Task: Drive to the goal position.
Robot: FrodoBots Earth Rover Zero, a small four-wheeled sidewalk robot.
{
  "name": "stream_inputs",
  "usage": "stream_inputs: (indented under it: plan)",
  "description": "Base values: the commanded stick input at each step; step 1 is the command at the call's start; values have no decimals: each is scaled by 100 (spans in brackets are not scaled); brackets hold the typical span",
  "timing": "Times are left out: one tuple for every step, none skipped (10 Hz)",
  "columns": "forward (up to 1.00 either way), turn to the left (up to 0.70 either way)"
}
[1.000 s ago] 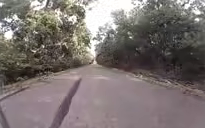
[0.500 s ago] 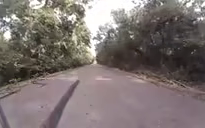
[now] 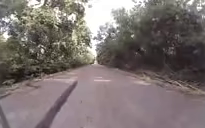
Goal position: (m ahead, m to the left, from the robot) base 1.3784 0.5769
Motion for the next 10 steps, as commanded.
stream_inputs:
  plan:
    - [70,0]
    - [70,0]
    - [70,0]
    - [70,0]
    - [70,0]
    - [70,0]
    - [70,0]
    - [70,0]
    - [70,0]
    - [70,0]
